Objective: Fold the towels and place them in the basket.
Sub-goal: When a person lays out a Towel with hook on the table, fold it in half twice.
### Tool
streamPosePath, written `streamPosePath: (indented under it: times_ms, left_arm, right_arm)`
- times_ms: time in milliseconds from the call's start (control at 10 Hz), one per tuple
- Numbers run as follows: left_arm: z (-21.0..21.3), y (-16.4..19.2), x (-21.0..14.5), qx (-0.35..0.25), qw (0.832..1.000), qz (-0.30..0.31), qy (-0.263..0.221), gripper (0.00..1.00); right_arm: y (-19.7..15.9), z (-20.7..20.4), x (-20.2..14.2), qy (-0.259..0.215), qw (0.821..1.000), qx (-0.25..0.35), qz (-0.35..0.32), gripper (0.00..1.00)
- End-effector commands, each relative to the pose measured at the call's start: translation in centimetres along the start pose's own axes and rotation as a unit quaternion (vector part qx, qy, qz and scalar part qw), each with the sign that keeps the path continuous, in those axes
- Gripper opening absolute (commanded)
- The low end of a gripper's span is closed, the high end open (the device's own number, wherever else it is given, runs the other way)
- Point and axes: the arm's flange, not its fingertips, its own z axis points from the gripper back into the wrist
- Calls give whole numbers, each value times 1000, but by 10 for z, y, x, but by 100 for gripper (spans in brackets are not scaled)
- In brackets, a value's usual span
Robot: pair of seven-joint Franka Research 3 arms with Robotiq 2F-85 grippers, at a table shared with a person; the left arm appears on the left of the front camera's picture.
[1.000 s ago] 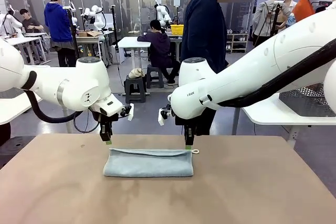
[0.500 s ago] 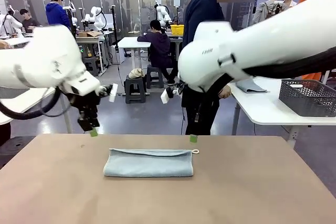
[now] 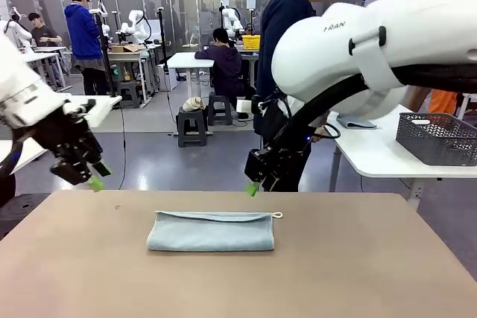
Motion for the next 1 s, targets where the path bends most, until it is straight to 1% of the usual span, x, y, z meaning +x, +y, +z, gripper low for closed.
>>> streamPosePath:
  times_ms: [0, 100, 200, 300, 400, 500, 600, 700, 800, 900]
  left_arm:
    - [2, -14, -30, -6, 998, -12, -61, 52]
    - [4, -15, -45, -5, 996, -11, -84, 52]
    - [3, -14, -60, -2, 994, -9, -110, 52]
    - [1, -9, -74, -9, 991, -8, -136, 52]
    - [-4, -2, -91, -21, 987, -2, -162, 52]
    - [-7, 4, -104, -33, 983, 3, -182, 52]
    - [-10, 10, -114, -35, 980, 12, -193, 52]
    - [-11, 15, -123, -36, 979, 19, -198, 57]
    - [-11, 18, -129, -34, 978, 18, -206, 72]
    - [-11, 21, -131, -33, 978, 15, -207, 77]
  right_arm:
    - [7, -13, -16, -60, 992, 9, -108, 52]
    - [0, -16, -19, -74, 986, 33, -144, 52]
    - [-8, -21, -22, -78, 980, 43, -178, 52]
    - [-15, -26, -23, -89, 977, 71, -180, 52]
    - [-19, -27, -27, -109, 977, 81, -164, 52]
    - [-13, -19, -20, -63, 982, 47, -171, 52]
    - [-13, -19, -20, -63, 982, 47, -171, 52]
    - [-13, -19, -20, -63, 982, 47, -171, 52]
    - [-17, -22, -22, -75, 980, 57, -177, 52]
    - [-23, -18, -26, -62, 970, 75, -223, 69]
